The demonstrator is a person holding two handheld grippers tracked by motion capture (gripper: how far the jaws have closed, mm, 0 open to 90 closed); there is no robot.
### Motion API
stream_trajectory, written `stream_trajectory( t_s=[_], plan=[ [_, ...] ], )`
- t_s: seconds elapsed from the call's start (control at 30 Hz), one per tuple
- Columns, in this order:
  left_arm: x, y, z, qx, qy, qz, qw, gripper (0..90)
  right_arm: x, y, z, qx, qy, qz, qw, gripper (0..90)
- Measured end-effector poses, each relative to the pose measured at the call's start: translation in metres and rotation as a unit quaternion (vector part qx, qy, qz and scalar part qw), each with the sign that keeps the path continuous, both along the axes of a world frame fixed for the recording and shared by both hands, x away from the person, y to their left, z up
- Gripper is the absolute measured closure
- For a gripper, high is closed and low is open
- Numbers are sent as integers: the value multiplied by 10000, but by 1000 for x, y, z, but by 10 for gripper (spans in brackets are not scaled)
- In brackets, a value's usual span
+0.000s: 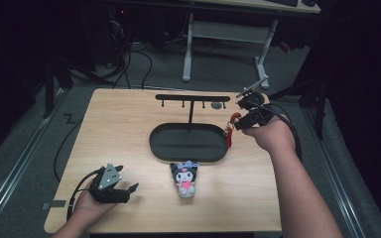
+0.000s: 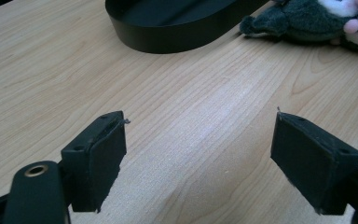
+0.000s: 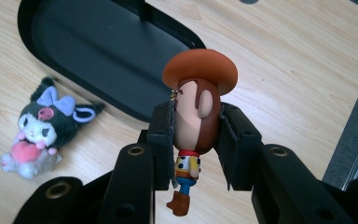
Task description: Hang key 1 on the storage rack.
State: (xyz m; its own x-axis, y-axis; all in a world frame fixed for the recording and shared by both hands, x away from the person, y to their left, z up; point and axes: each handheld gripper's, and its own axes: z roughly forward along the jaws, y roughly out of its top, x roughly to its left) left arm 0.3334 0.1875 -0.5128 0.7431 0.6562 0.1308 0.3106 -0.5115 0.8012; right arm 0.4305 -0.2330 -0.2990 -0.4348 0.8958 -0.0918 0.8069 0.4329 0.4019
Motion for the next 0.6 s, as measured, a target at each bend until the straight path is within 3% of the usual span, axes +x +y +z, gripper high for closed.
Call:
stream_trajectory(
  t_s=[0.6],
  plan=[
    [1,-1,-1,23,51,-38,10000,187,22,11,0,78,-46,31,10000,684]
  ],
)
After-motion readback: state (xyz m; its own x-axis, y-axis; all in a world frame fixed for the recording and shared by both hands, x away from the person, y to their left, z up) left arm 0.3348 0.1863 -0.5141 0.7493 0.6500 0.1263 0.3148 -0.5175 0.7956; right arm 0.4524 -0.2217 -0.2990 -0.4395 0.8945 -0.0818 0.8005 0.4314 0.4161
